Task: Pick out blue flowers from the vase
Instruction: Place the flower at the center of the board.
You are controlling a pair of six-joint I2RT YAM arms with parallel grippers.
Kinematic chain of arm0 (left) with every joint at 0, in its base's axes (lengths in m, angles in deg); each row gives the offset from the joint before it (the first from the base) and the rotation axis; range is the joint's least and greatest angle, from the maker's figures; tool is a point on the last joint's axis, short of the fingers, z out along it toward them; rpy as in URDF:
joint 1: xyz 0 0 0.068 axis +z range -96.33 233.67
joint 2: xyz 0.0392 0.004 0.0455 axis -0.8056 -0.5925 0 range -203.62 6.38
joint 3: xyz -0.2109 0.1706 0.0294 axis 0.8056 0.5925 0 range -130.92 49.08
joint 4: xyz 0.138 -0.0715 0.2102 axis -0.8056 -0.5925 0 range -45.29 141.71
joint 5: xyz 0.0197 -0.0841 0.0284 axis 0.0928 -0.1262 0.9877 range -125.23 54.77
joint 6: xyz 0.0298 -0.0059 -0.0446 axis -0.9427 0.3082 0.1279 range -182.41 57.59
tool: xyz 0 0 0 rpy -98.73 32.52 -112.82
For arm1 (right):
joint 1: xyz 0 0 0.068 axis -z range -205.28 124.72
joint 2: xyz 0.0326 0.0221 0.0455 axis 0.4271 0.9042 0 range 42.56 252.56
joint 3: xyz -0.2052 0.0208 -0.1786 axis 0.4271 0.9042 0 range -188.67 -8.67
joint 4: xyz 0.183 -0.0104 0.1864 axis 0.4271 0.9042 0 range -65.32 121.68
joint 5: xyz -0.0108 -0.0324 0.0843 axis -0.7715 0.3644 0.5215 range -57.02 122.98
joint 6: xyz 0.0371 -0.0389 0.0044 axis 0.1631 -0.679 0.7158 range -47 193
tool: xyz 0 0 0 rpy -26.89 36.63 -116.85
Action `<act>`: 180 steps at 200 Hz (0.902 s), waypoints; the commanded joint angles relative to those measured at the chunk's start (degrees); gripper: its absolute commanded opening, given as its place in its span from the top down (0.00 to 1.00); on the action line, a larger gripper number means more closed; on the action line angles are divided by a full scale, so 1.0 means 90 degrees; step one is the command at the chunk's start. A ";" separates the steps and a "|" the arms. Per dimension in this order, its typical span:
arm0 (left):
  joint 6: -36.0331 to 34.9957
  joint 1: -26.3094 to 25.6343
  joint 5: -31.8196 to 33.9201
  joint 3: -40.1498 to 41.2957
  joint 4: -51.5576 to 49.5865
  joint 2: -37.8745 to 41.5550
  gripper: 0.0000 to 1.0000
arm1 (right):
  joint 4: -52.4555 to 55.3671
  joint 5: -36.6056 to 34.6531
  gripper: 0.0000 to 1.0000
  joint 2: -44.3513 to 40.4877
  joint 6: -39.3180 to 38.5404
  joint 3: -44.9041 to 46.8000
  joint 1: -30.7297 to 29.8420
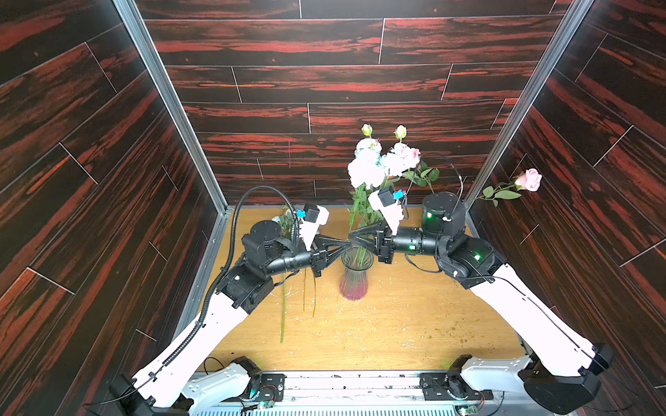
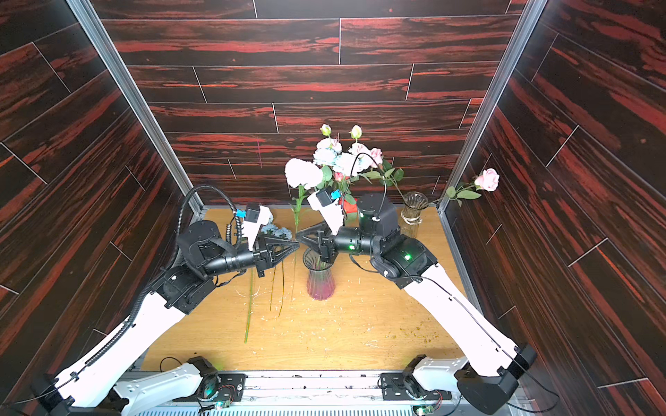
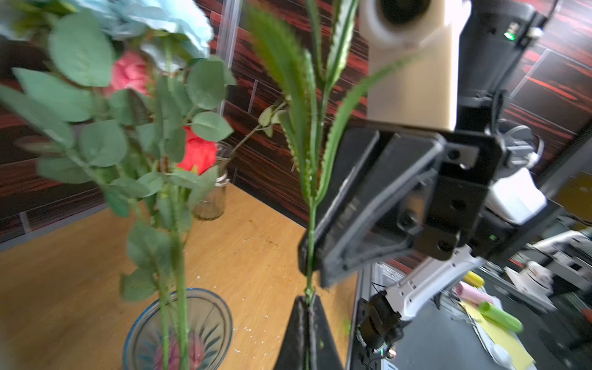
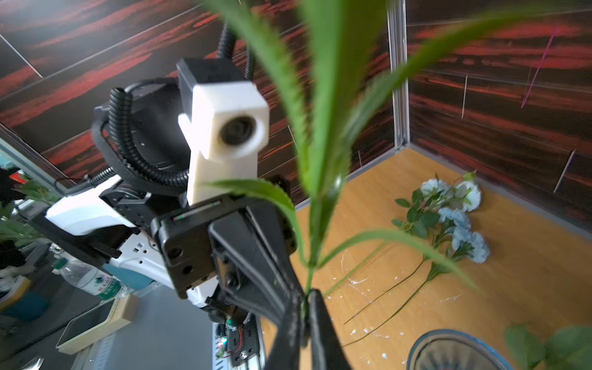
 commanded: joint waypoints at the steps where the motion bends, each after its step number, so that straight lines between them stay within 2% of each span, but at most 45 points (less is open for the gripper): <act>1: -0.0288 0.0041 0.1208 -0.0046 -0.0975 0.0356 1.00 | -0.0275 -0.0127 0.64 -0.0377 0.0061 0.0439 -0.0048; 14: -0.0383 0.0041 0.1938 -0.0032 -0.1576 0.0499 1.00 | -0.0479 -0.0268 0.51 -0.0621 0.0076 0.0795 -0.0049; 29: -0.0415 0.0041 0.2958 -0.0054 -0.2297 0.0647 1.00 | -0.0709 -0.0361 0.42 -0.0951 0.0064 0.1219 -0.0050; 54: -0.0310 0.0050 0.5354 -0.0209 -0.3750 0.0699 1.00 | -0.0792 -0.0489 0.35 -0.1513 -0.0098 0.1791 -0.0049; 75: -0.0196 0.0196 0.6503 -0.0254 -0.4503 0.0464 1.00 | -0.0941 -0.0987 0.31 -0.2067 -0.0186 0.2266 -0.0053; 92: -0.0071 0.0452 0.6633 -0.0180 -0.4648 0.0281 1.00 | -0.1036 -0.1287 0.29 -0.2444 -0.0253 0.2524 -0.0051; 134: -0.0010 0.1618 0.6130 0.0004 -0.4609 -0.0458 1.00 | -0.0982 -0.1845 0.27 -0.2997 -0.0348 0.2777 -0.0039; 160: -0.0152 0.2528 0.5656 0.0104 -0.4541 -0.1040 1.00 | -0.0926 -0.1895 0.27 -0.3143 -0.0378 0.2779 -0.0041; 180: -0.0306 0.2870 0.5446 0.0101 -0.4382 -0.1579 1.00 | -0.0945 -0.1877 0.26 -0.3213 -0.0391 0.2808 -0.0039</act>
